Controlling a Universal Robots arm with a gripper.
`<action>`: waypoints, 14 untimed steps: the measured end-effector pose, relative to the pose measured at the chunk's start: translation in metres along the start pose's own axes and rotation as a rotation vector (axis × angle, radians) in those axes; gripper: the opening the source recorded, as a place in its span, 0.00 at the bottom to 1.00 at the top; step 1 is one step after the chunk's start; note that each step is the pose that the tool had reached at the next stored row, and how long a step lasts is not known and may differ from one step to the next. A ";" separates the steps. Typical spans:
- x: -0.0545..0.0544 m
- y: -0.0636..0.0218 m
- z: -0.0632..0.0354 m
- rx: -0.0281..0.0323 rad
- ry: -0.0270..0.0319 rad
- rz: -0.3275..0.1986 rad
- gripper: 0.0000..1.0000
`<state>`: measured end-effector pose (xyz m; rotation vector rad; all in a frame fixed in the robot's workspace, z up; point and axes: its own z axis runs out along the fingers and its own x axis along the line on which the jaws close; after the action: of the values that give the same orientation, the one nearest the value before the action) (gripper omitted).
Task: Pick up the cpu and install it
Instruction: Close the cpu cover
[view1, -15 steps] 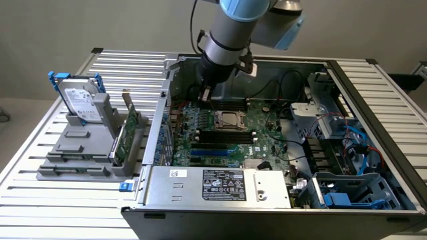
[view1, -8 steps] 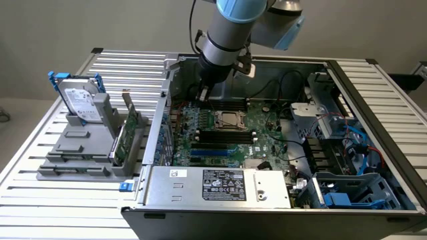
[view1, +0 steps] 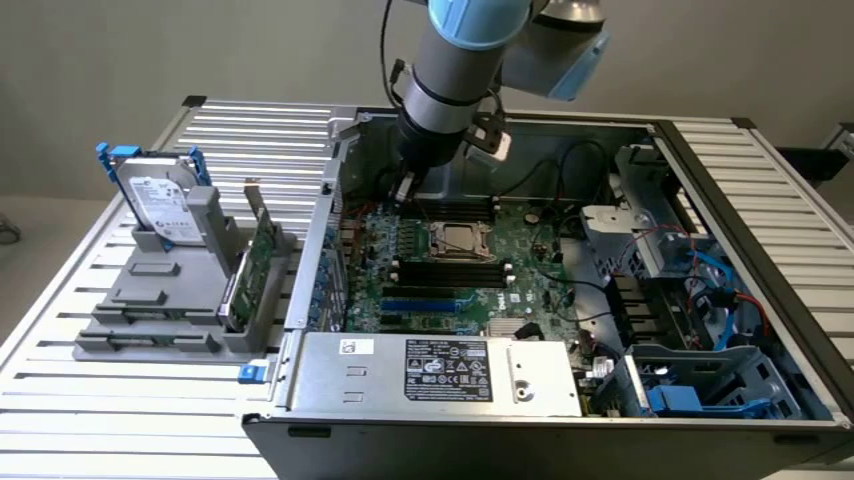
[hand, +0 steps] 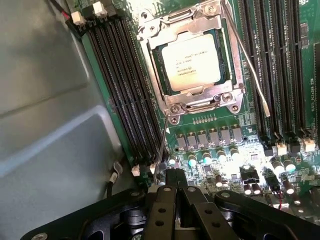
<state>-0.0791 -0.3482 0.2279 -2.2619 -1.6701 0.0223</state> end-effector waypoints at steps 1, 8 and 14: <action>0.000 0.0001 0.0002 -0.0029 0.0044 0.015 0.11; 0.000 0.0002 0.0008 -0.0224 0.0329 0.117 0.11; 0.000 0.0000 0.0009 -0.0360 0.0521 0.183 0.11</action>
<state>-0.0794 -0.3482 0.2270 -2.4132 -1.4447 -0.0241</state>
